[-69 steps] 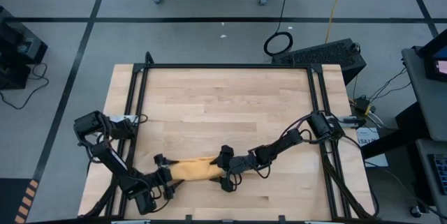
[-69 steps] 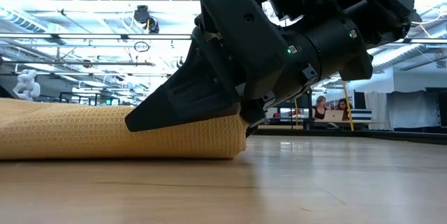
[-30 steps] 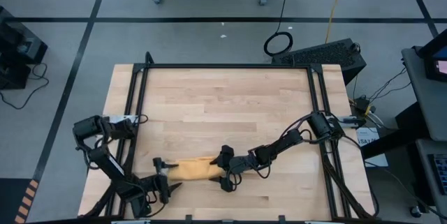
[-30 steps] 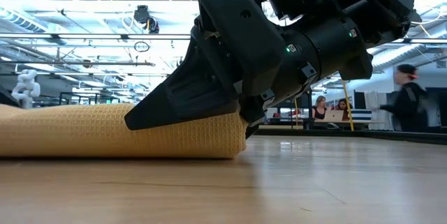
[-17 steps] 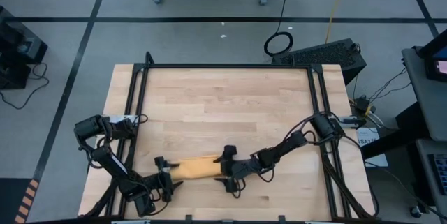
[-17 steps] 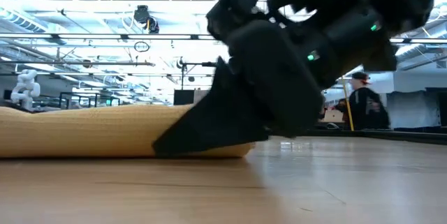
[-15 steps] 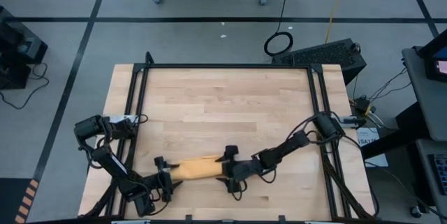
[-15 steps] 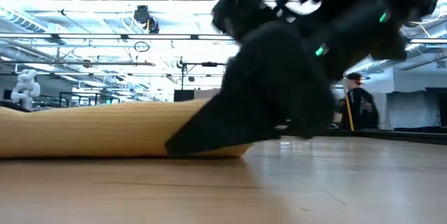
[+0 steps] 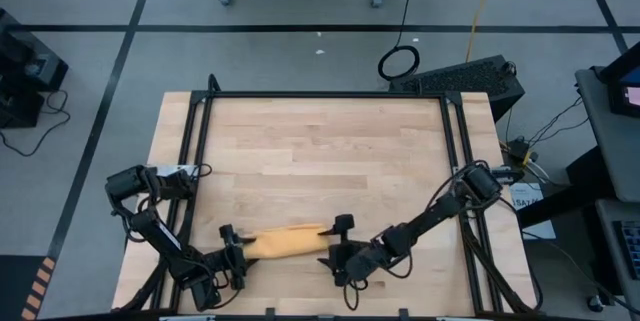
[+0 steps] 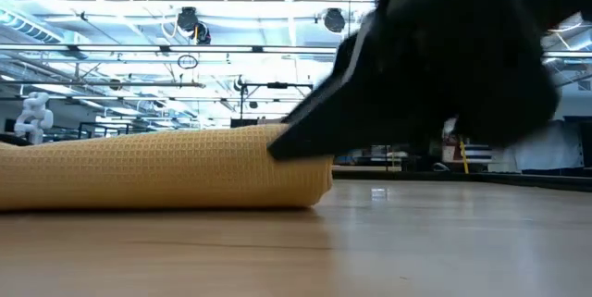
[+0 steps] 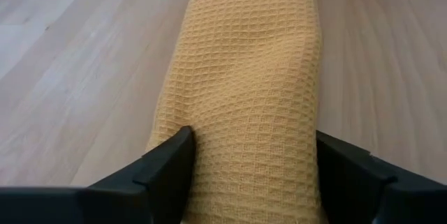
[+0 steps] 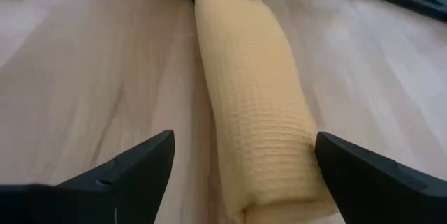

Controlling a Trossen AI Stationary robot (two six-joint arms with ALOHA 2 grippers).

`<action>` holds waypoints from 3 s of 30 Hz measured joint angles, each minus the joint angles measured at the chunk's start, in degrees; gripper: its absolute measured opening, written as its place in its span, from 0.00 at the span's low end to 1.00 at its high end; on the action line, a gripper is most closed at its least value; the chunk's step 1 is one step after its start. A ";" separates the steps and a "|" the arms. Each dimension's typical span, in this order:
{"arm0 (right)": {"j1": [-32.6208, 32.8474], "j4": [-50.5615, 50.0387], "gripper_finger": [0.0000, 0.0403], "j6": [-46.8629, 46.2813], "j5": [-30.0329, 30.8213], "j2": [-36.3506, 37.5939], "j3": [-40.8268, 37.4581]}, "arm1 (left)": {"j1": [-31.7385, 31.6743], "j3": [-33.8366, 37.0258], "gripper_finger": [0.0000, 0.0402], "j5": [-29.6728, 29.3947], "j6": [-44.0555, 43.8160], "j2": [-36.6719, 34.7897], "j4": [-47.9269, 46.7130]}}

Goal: Roll towel
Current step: Roll the folded yellow towel

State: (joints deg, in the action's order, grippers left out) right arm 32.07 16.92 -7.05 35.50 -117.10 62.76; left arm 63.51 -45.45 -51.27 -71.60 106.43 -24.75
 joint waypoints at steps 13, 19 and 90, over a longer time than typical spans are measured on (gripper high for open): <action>-2.84 11.88 0.83 4.86 -1.35 -4.73 0.04 | 2.36 -0.02 0.65 0.15 -3.08 0.00 0.24; -4.43 12.69 0.83 1.41 -5.48 -4.87 -0.13 | 3.31 -0.04 0.65 0.26 -3.12 0.00 0.33; -12.26 27.66 0.06 -39.48 -37.04 -4.81 -9.22 | 0.36 0.00 0.59 -8.28 24.96 -14.75 15.99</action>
State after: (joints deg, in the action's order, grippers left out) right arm 19.81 44.58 -46.53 -1.54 -121.91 53.54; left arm 63.87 -45.45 -59.54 -46.63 91.68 -8.77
